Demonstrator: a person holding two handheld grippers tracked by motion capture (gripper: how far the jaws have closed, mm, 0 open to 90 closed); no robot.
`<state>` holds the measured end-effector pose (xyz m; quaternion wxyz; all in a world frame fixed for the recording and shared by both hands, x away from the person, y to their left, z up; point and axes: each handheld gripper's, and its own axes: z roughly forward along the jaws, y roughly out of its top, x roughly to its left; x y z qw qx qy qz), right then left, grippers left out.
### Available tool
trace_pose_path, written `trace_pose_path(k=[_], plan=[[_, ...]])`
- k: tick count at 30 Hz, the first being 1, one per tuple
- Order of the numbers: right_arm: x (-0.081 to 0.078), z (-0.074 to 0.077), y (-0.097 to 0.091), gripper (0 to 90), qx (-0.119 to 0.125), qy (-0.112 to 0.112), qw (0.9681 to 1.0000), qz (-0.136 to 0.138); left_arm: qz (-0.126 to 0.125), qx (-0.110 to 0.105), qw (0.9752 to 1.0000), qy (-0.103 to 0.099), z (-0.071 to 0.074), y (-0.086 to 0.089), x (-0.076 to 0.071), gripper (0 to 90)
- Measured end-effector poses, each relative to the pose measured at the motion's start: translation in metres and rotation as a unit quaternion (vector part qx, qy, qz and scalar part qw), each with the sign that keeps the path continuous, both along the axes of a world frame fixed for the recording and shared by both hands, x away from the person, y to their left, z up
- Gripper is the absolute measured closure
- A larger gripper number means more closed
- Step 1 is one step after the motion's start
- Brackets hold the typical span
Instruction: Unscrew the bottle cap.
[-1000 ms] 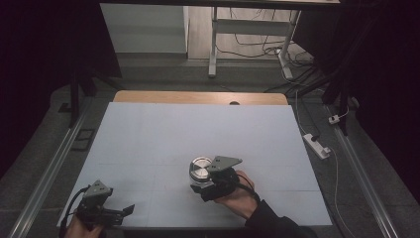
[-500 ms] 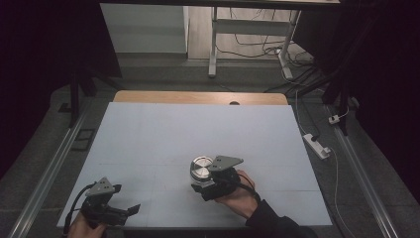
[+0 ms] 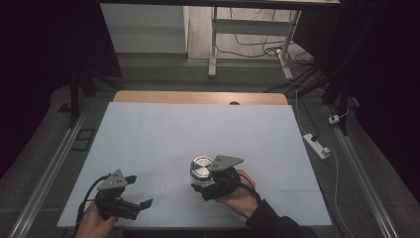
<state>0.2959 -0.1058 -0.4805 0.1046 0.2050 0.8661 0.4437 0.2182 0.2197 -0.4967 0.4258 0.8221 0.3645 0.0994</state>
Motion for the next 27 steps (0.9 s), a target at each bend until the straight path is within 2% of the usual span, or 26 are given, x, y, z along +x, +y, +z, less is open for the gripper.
trace_pose_path(k=[1, 5, 7, 12, 16, 20, 27], plan=[[0.0, 0.0, 0.0, 14.7, -0.001, 0.0, 1.0, 0.0, -0.003, 0.002, 1.0, -0.003, 0.001, -0.002, 0.002, 0.0], [-0.001, 0.0, 0.0, 14.7, -0.003, -0.002, 1.0, 0.001, -0.022, 0.005, 0.9997, 0.005, 0.006, -0.011, 0.011, 0.0], [-0.001, 0.0, 0.001, 14.7, -0.005, -0.004, 1.0, 0.002, -0.033, 0.003, 0.9995, 0.001, 0.008, -0.015, 0.015, 0.0], [-0.001, 0.0, 0.001, 14.7, -0.006, -0.005, 1.0, 0.003, -0.053, 0.014, 0.9985, -0.007, 0.014, -0.026, 0.026, 0.0], [-0.001, 0.0, 0.001, 14.8, -0.009, -0.006, 0.9999, 0.005, -0.068, 0.01, 0.9975, -0.015, 0.019, -0.033, 0.035, 0.0], [-0.002, -0.001, 0.002, 14.7, -0.012, -0.006, 0.9999, 0.006, -0.083, -0.004, 0.9963, -0.022, 0.024, -0.039, 0.044, 0.0], [-0.002, -0.001, 0.002, 14.7, -0.015, -0.008, 0.9998, 0.008, -0.104, -0.004, 0.9938, -0.038, 0.034, -0.052, 0.054, 0.0]])
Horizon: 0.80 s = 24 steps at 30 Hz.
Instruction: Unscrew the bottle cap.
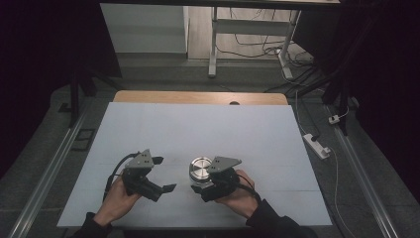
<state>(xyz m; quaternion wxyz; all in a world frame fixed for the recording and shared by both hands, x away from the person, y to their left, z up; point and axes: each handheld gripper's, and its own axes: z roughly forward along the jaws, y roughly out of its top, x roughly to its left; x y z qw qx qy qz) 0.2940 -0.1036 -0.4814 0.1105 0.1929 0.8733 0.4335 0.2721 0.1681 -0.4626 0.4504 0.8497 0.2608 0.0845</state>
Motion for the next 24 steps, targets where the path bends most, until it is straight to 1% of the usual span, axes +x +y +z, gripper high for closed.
trace_pose_path(k=[4, 7, 10, 13, 16, 18, 19, 24], plan=[[0.0, 0.0, 0.0, 14.7, 0.0, 0.001, 1.0, 0.003, -0.005, 0.009, 0.9999, -0.011, 0.004, -0.009, 0.005, 0.0], [0.0, 0.0, 0.0, 14.7, 0.0, 0.002, 1.0, 0.007, -0.018, 0.007, 0.9997, -0.013, 0.006, -0.015, 0.008, 0.0], [-0.001, -0.001, 0.001, 14.7, -0.002, 0.001, 1.0, 0.01, -0.03, 0.009, 0.9994, -0.015, 0.009, -0.021, 0.011, 0.0], [-0.001, -0.001, 0.001, 14.7, -0.003, -0.001, 0.9999, 0.012, -0.046, 0.006, 0.9988, -0.018, 0.013, -0.027, 0.015, 0.0], [-0.002, -0.001, 0.001, 14.8, -0.001, 0.0, 0.9999, 0.015, -0.07, 0.005, 0.9973, -0.019, 0.018, -0.033, 0.019, 0.0], [-0.002, 0.0, 0.001, 14.7, -0.001, -0.001, 0.9999, 0.015, -0.085, 0.008, 0.9961, -0.019, 0.021, -0.037, 0.024, 0.0], [-0.002, 0.0, 0.001, 14.8, 0.0, 0.0, 0.9999, 0.014, -0.091, 0.006, 0.9957, -0.018, 0.021, -0.039, 0.026, 0.0], [-0.002, 0.0, 0.0, 14.7, 0.0, 0.0, 0.9999, 0.015, -0.124, 0.012, 0.992, -0.016, 0.024, -0.052, 0.034, 0.0]])
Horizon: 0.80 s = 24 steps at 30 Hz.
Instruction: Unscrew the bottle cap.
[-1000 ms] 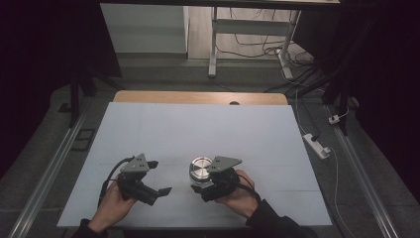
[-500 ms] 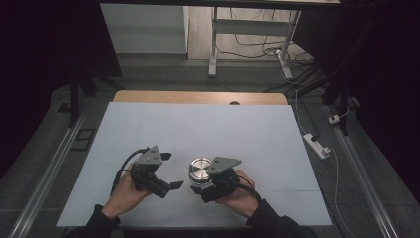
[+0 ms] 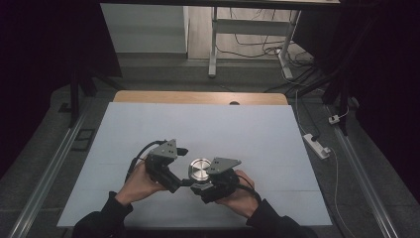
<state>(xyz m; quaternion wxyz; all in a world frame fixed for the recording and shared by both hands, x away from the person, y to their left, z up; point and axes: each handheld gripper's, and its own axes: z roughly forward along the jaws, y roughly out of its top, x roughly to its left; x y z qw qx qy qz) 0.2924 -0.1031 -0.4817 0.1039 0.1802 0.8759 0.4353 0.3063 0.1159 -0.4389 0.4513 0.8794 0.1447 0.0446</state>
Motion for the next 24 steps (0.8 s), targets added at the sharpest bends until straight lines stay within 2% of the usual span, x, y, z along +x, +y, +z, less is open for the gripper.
trace_pose_path(k=[5, 10, 13, 14, 15, 17, 20, 21, 22, 24], plan=[[0.0, 0.0, 0.0, 14.7, 0.0, -0.001, 1.0, 0.006, -0.032, -0.001, 0.9995, -0.005, 0.001, -0.012, 0.005, 2.8], [-0.001, 0.0, 0.0, 14.7, 0.001, -0.001, 0.9999, 0.012, -0.075, -0.008, 0.9971, -0.01, 0.001, -0.017, 0.01, 10.8], [-0.001, 0.0, 0.0, 14.7, 0.002, -0.001, 0.9999, 0.014, -0.086, -0.012, 0.9961, -0.013, 0.002, -0.018, 0.009, 16.3], [-0.001, 0.0, 0.0, 14.7, 0.002, -0.001, 0.9999, 0.013, -0.085, -0.013, 0.9961, -0.02, 0.002, -0.019, 0.008, 20.3], [-0.001, 0.001, 0.0, 14.8, 0.003, 0.0, 0.9999, 0.011, -0.085, -0.013, 0.9961, -0.02, 0.002, -0.019, 0.008, 20.3], [0.0, 0.001, -0.001, 14.7, 0.001, -0.003, 1.0, 0.008, -0.064, -0.012, 0.9976, -0.025, 0.002, -0.021, 0.005, 20.5], [0.001, 0.001, -0.002, 14.8, 0.0, 0.0, 1.0, -0.008, -0.028, -0.013, 0.9993, -0.022, 0.001, -0.025, 0.001, 20.6], [0.001, 0.001, -0.002, 14.8, 0.0, 0.0, 1.0, -0.008, -0.028, -0.013, 0.9993, -0.022, 0.001, -0.025, 0.001, 20.6], [0.002, 0.0, -0.002, 14.8, -0.002, 0.0, 0.9999, -0.017, 0.004, -0.014, 0.9997, -0.018, 0.001, -0.029, -0.002, 20.6], [0.004, 0.0, -0.003, 14.8, -0.003, 0.001, 0.9996, -0.028, 0.04, -0.012, 0.999, -0.016, 0.0, -0.034, -0.006, 20.6]])
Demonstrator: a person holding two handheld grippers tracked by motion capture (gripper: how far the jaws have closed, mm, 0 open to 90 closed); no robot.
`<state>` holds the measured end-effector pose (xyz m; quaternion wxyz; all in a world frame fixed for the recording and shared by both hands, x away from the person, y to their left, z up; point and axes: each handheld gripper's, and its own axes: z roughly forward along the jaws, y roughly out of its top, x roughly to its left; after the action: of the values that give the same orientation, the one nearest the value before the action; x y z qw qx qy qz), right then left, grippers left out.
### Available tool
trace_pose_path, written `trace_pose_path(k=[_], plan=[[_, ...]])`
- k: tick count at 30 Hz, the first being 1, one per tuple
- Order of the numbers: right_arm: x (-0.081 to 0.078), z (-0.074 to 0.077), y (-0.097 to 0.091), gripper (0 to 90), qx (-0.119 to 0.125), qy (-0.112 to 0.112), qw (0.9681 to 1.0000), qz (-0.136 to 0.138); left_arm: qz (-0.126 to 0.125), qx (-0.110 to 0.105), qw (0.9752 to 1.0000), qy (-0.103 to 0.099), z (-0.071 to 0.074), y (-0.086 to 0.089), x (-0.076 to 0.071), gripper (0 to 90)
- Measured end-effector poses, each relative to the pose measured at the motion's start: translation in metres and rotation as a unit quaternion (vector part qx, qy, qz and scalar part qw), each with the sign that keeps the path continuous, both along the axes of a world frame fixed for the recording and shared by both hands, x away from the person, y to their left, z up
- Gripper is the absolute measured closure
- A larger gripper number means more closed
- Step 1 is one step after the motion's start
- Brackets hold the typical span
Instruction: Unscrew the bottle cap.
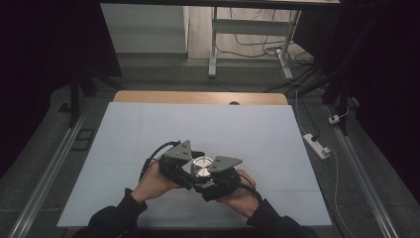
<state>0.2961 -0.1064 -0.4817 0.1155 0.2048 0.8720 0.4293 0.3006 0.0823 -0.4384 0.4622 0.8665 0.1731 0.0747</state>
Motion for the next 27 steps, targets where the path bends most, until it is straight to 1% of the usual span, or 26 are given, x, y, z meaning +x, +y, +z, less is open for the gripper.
trace_pose_path(k=[2, 3, 4, 6, 7, 8, 10, 12, 14, 15, 16, 18, 20, 21, 22, 25, 27], plan=[[0.001, 0.0, -0.001, 14.8, 0.0, 0.001, 0.9999, -0.012, 0.033, 0.003, 0.9994, 0.001, 0.0, -0.005, -0.004, 20.6], [0.002, -0.001, -0.001, 14.7, 0.0, 0.001, 0.9999, -0.016, 0.05, 0.002, 0.9987, 0.001, 0.0, -0.008, -0.007, 20.6], [0.002, -0.001, -0.002, 14.8, 0.0, 0.001, 0.9998, -0.02, 0.064, 0.006, 0.9979, -0.001, 0.001, -0.011, -0.009, 20.6], [0.003, -0.001, -0.003, 14.8, -0.001, 0.0, 0.9997, -0.025, 0.077, 0.018, 0.9968, -0.01, 0.002, -0.016, -0.012, 20.4], [0.003, -0.001, -0.003, 14.8, -0.001, 0.001, 0.9996, -0.027, 0.079, 0.028, 0.9964, -0.011, 0.003, -0.019, -0.012, 20.1], [0.003, -0.001, -0.003, 14.8, 0.0, 0.0, 0.9996, -0.027, 0.073, 0.035, 0.9967, -0.011, 0.004, -0.02, -0.012, 17.0], [0.003, 0.0, -0.004, 14.8, 0.005, 0.001, 0.9996, -0.026, 0.057, 0.032, 0.9978, -0.008, 0.007, -0.016, -0.01, 7.8], [0.003, 0.002, -0.004, 14.8, 0.008, 0.0, 0.9998, -0.019, 0.042, 0.029, 0.9987, -0.002, 0.01, -0.009, -0.007, 1.9], [0.003, 0.002, -0.005, 14.8, 0.011, -0.001, 0.9999, -0.007, 0.019, 0.028, 0.9994, 0.001, 0.013, 0.0, -0.003, 1.2], [0.002, 0.002, -0.005, 14.8, 0.011, 0.004, 0.9999, 0.0, 0.003, 0.025, 0.9997, 0.001, 0.013, 0.004, -0.001, 1.0], [0.002, 0.001, -0.005, 14.7, 0.012, 0.006, 0.9999, 0.007, -0.021, 0.025, 0.9995, 0.002, 0.013, 0.009, 0.001, 1.7], [0.001, 0.0, -0.003, 14.7, 0.013, 0.011, 0.9996, 0.023, -0.058, 0.016, 0.9982, 0.003, 0.012, 0.017, 0.004, 2.9], [-0.001, 0.0, -0.001, 14.8, 0.012, 0.014, 0.9989, 0.043, -0.094, 0.01, 0.9955, 0.009, 0.01, 0.023, 0.006, 5.9], [-0.002, -0.001, 0.0, 14.7, 0.013, 0.013, 0.9983, 0.055, -0.098, 0.013, 0.9951, 0.007, 0.009, 0.024, 0.007, 6.8], [-0.004, -0.001, 0.001, 14.8, 0.012, 0.014, 0.9977, 0.065, -0.107, 0.012, 0.9942, 0.01, 0.008, 0.025, 0.008, 6.9], [-0.008, -0.001, 0.004, 14.8, 0.01, 0.011, 0.9957, 0.092, -0.141, 0.011, 0.9898, 0.016, 0.004, 0.025, 0.009, 9.7], [-0.01, -0.001, 0.006, 14.7, 0.008, 0.01, 0.9946, 0.103, -0.163, 0.014, 0.9864, 0.013, 0.002, 0.024, 0.007, 14.1]])
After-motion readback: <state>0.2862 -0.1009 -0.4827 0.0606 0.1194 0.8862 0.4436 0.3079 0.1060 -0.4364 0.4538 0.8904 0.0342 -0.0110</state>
